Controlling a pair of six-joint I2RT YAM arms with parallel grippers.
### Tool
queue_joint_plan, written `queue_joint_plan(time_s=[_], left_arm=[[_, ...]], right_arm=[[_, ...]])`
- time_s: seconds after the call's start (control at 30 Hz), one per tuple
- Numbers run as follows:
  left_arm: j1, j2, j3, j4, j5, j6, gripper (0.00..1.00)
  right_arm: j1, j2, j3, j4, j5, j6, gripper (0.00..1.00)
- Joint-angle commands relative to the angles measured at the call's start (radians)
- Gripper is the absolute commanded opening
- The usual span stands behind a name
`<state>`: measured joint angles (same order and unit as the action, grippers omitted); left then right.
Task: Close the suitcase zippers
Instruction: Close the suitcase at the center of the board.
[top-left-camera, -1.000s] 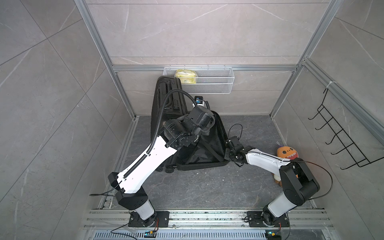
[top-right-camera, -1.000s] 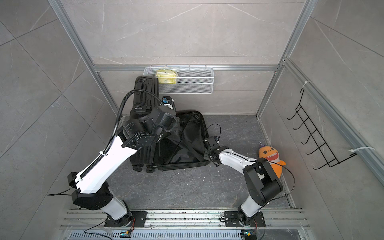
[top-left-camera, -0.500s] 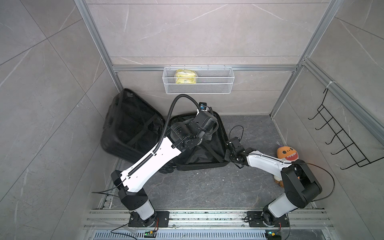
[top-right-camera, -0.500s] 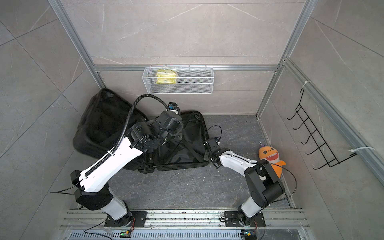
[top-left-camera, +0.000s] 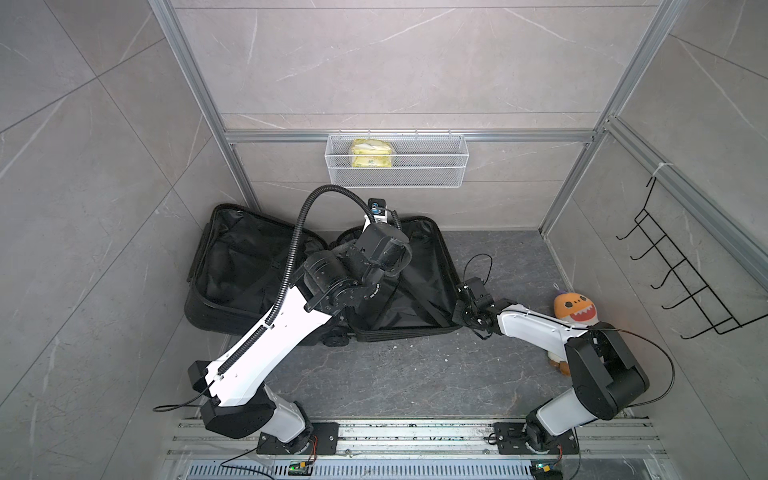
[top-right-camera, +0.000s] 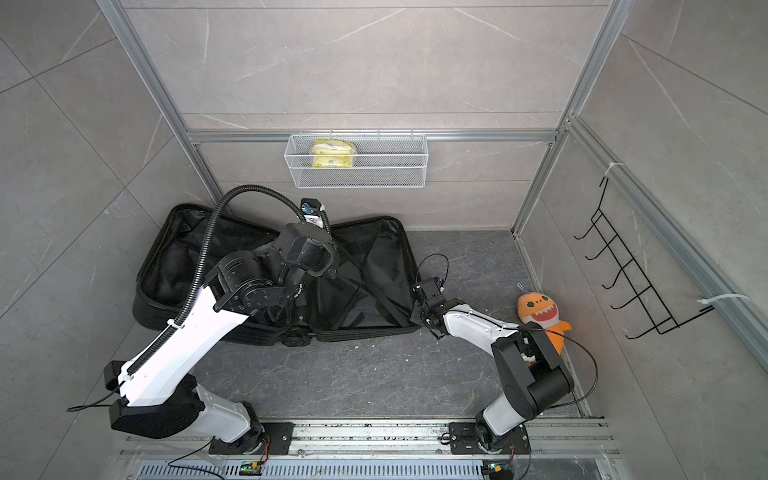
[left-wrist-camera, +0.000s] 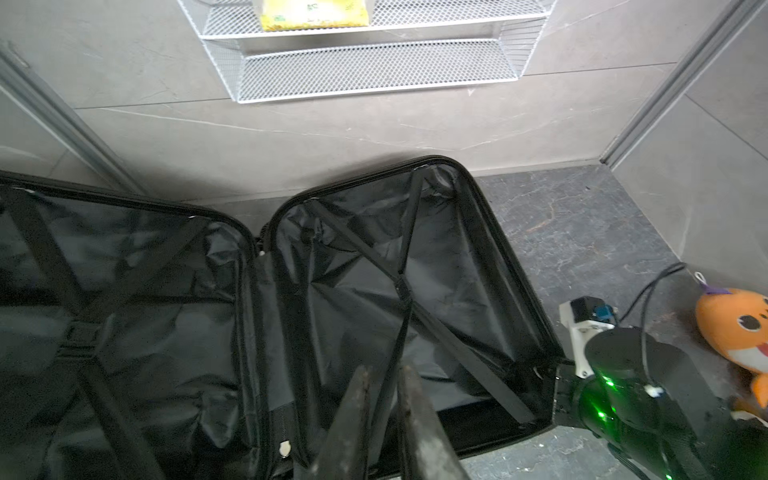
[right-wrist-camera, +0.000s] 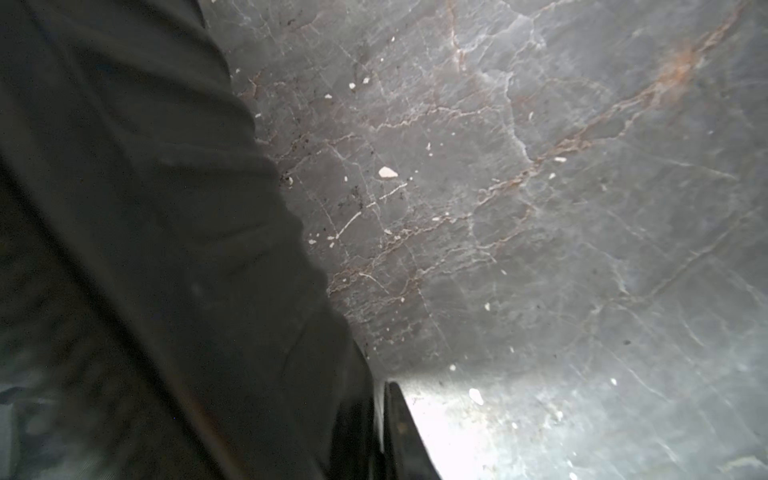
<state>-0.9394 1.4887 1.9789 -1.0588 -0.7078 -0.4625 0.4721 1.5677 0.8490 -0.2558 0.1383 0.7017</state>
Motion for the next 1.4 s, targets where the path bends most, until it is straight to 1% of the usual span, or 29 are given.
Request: queue_joint_plan(time_s=[0.0,0.1,0.13,0.2,0.23,0.27,0.3,0.33,0.37,0.5,0.53,0.6,0.67,0.7,0.77,0.83,1.0,1.1,1.2,1.37], left_arm=[[0.066,-0.052,-0.012,-0.076,-0.062,0.023,0.19],[0.175,-0.120,-0.046,-0.098,-0.036,0.048,0.22],[0.229,-0.148,-0.062,-0.099,-0.008,0.061,0.27],[0.352,-0.193,-0.095,-0.097,0.060,0.091,0.32],[0.430,-0.212,-0.110,-0.096,0.105,0.104,0.36],[0.502,-0.224,-0.120,-0.097,0.155,0.122,0.38],[0.559,-0.230,-0.128,-0.101,0.179,0.138,0.39],[0.612,-0.232,-0.129,-0.103,0.197,0.154,0.40],[0.654,-0.230,-0.126,-0.108,0.220,0.174,0.42],[0.853,-0.198,-0.107,-0.115,0.365,0.230,0.43],[0.901,-0.188,-0.105,-0.108,0.405,0.244,0.45],[0.980,-0.156,-0.081,-0.106,0.475,0.273,0.47],[1.046,-0.115,-0.047,-0.112,0.503,0.291,0.48],[1.075,-0.100,-0.032,-0.112,0.517,0.297,0.50],[1.134,-0.068,0.001,-0.113,0.561,0.306,0.51],[1.175,-0.043,0.029,-0.115,0.584,0.319,0.54],[1.231,0.012,0.094,-0.132,0.573,0.351,0.54],[1.273,0.044,0.116,-0.132,0.596,0.366,0.54],[1.312,0.095,0.141,-0.140,0.646,0.380,0.54],[1.324,0.170,0.187,-0.171,0.677,0.402,0.55]], right_arm=[[-0.032,-0.015,-0.093,-0.164,-0.022,0.009,0.00],[-0.078,-0.063,-0.112,-0.182,-0.029,-0.007,0.00],[-0.095,-0.069,-0.117,-0.184,-0.038,-0.014,0.00],[-0.118,-0.071,-0.123,-0.191,-0.047,-0.026,0.00],[-0.128,-0.071,-0.126,-0.192,-0.051,-0.032,0.00],[-0.135,-0.071,-0.126,-0.194,-0.052,-0.036,0.00],[-0.141,-0.072,-0.126,-0.196,-0.053,-0.038,0.00],[-0.147,-0.074,-0.128,-0.197,-0.054,-0.042,0.00],[-0.152,-0.075,-0.127,-0.198,-0.055,-0.046,0.00],[-0.164,-0.074,-0.123,-0.206,-0.055,-0.059,0.00],[-0.166,-0.074,-0.123,-0.207,-0.055,-0.060,0.00],[-0.166,-0.072,-0.123,-0.206,-0.057,-0.064,0.00],[-0.167,-0.072,-0.123,-0.205,-0.060,-0.068,0.00],[-0.166,-0.072,-0.123,-0.204,-0.062,-0.068,0.00],[-0.166,-0.070,-0.123,-0.204,-0.062,-0.072,0.00],[-0.167,-0.067,-0.122,-0.203,-0.065,-0.074,0.00],[-0.167,-0.049,-0.118,-0.197,-0.077,-0.079,0.00],[-0.166,-0.049,-0.116,-0.198,-0.075,-0.079,0.00],[-0.167,-0.051,-0.110,-0.201,-0.075,-0.080,0.00],[-0.167,-0.054,-0.107,-0.207,-0.077,-0.080,0.00]])
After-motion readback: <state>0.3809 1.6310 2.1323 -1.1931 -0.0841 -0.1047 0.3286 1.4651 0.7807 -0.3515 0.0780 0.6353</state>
